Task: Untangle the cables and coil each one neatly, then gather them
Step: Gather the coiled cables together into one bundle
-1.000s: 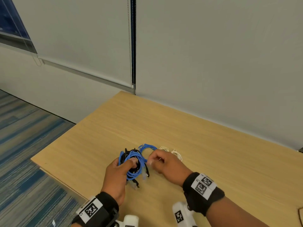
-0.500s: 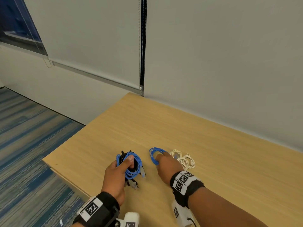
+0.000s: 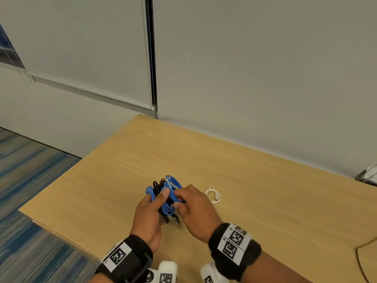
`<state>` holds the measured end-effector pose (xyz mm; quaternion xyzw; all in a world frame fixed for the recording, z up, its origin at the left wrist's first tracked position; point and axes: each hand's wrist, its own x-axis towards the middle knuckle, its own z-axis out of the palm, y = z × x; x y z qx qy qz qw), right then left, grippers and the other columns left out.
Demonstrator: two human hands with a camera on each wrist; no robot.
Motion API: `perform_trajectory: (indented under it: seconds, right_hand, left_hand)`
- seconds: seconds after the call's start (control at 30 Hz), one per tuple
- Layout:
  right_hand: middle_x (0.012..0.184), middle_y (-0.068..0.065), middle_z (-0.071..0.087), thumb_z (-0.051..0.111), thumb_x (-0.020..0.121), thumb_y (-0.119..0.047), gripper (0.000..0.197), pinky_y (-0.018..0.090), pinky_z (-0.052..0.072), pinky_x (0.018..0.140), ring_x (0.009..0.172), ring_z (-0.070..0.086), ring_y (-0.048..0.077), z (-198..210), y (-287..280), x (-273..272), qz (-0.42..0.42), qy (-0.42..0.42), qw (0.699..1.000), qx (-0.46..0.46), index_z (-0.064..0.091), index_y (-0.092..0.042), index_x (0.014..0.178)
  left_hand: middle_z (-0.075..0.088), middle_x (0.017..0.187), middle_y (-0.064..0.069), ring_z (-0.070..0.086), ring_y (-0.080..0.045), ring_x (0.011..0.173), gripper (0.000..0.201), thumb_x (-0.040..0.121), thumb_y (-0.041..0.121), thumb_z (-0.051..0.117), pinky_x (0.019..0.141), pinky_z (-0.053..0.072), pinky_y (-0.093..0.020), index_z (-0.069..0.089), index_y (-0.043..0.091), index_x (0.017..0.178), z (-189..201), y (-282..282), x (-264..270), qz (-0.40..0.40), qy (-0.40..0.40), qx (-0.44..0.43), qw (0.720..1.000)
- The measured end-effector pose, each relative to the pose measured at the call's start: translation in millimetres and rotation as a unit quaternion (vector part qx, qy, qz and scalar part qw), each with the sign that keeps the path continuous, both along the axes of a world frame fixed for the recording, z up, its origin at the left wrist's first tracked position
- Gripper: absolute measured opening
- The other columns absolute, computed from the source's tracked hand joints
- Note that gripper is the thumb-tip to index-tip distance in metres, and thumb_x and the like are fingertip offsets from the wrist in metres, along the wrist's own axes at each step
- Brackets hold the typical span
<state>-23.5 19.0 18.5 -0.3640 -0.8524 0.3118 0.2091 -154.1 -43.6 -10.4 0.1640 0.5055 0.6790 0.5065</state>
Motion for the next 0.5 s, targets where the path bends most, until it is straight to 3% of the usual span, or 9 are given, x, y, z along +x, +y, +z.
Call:
perform_trajectory:
  seconds: [0.1, 0.2, 0.27, 0.37, 0.43, 0.5]
  right_hand:
    - [0.098, -0.003, 0.049, 0.049, 0.101, -0.019, 0.017, 0.033, 0.044, 0.084, 0.088, 0.052, 0.017, -2, -3, 7, 0.016, -0.006, 1.000, 0.012, 0.063, -0.018, 0.110]
    - [0.097, -0.005, 0.046, 0.047, 0.102, -0.016, 0.018, 0.031, 0.042, 0.083, 0.087, 0.049, 0.015, -3, -5, 14, 0.037, -0.005, 0.999, 0.007, 0.063, -0.014, 0.109]
    - [0.098, 0.000, 0.049, 0.048, 0.102, -0.016, 0.017, 0.035, 0.045, 0.084, 0.089, 0.051, 0.020, -3, -5, 16, 0.048, -0.010, 0.999, -0.008, 0.064, -0.011, 0.106]
    - [0.098, 0.004, 0.056, 0.050, 0.101, -0.019, 0.017, 0.040, 0.047, 0.084, 0.089, 0.055, 0.023, -3, -4, 15, 0.073, -0.038, 0.997, -0.013, 0.065, -0.012, 0.101]
    - [0.096, 0.000, 0.060, 0.054, 0.099, -0.022, 0.016, 0.034, 0.048, 0.083, 0.087, 0.056, 0.018, -5, -4, 16, 0.094, -0.025, 0.994, -0.043, 0.068, -0.015, 0.102]
    - [0.098, -0.005, 0.069, 0.060, 0.097, -0.024, 0.015, 0.028, 0.052, 0.085, 0.091, 0.064, 0.014, -7, -1, 19, 0.076, 0.042, 0.986, -0.143, 0.074, -0.029, 0.103]
  left_hand:
    - [0.068, 0.118, -0.030, 0.057, -0.034, 0.100, 0.046, 0.083, 0.027, 0.071, 0.082, 0.039, -0.045, 0.069, 0.000, 0.120, -4, -1, 1, -0.004, -0.054, 0.008, 0.999]
    - [0.066, 0.125, -0.030, 0.062, -0.037, 0.107, 0.047, 0.086, 0.025, 0.069, 0.092, 0.046, -0.047, 0.066, -0.003, 0.124, -7, -7, 4, -0.040, -0.086, 0.011, 0.995]
    - [0.069, 0.122, -0.027, 0.068, -0.033, 0.103, 0.047, 0.087, 0.025, 0.068, 0.086, 0.055, -0.039, 0.066, -0.003, 0.124, -9, -11, 5, -0.058, -0.090, 0.018, 0.994]
    - [0.072, 0.112, -0.026, 0.072, -0.031, 0.091, 0.045, 0.084, 0.024, 0.070, 0.071, 0.058, -0.035, 0.068, -0.004, 0.119, -14, -14, 5, -0.061, -0.054, 0.013, 0.997]
    - [0.074, 0.105, -0.027, 0.073, -0.032, 0.085, 0.042, 0.080, 0.023, 0.074, 0.063, 0.059, -0.035, 0.071, -0.005, 0.111, -15, -16, 2, -0.046, -0.034, 0.006, 0.998]
    - [0.076, 0.100, -0.025, 0.074, -0.030, 0.081, 0.036, 0.076, 0.022, 0.077, 0.058, 0.058, -0.033, 0.075, -0.002, 0.102, -12, -15, -6, -0.019, -0.020, 0.004, 1.000]
